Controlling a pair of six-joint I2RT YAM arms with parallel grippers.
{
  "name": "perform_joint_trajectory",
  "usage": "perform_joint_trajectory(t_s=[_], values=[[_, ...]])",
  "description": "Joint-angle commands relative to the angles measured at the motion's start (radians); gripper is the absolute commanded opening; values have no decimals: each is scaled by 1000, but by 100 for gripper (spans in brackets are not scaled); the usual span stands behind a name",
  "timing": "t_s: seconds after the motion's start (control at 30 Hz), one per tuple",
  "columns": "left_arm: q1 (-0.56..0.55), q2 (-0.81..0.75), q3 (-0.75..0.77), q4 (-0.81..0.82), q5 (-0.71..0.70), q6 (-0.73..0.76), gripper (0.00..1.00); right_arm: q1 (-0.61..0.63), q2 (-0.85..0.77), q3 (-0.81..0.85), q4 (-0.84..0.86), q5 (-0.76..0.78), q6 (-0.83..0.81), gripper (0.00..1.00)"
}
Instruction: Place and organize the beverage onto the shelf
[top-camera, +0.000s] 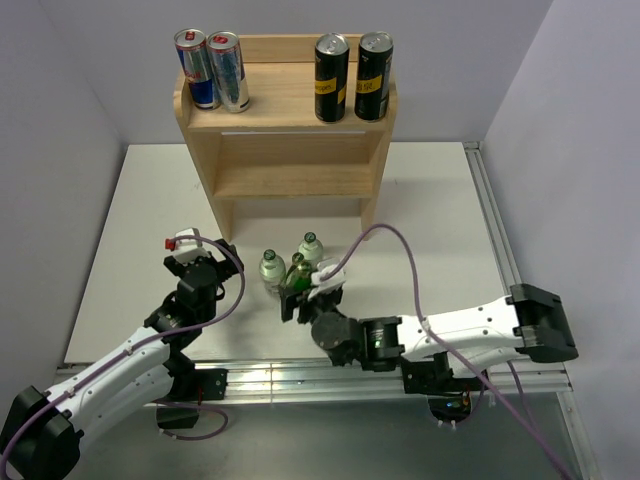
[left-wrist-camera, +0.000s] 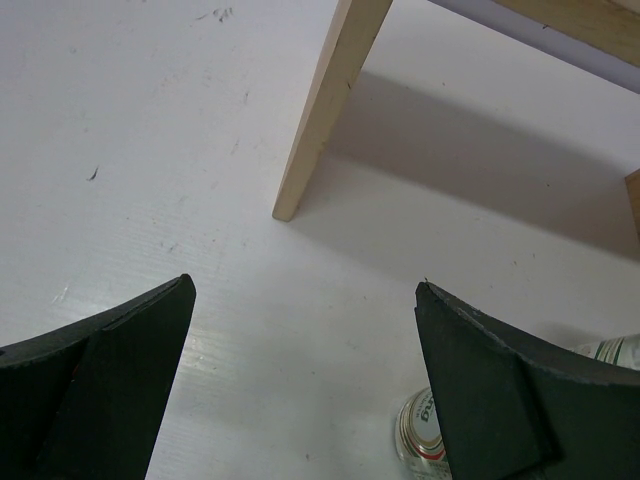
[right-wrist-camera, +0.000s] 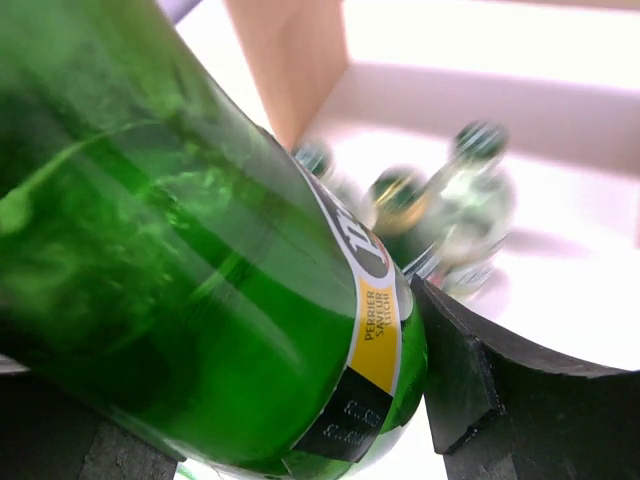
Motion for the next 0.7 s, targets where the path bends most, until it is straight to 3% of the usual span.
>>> perform_joint_trajectory(t_s=[0.0, 0.3, 0.67], values=[[-1, -17, 9, 27, -1, 2, 99, -118, -103, 66, 24, 20, -83, 0], [-1, -17, 10, 29, 2, 3, 99, -471, -129, 170, 19, -184, -193, 0], [-1, -17, 9, 29, 2, 3, 99, -642, -23, 333, -13, -302, -239, 0]])
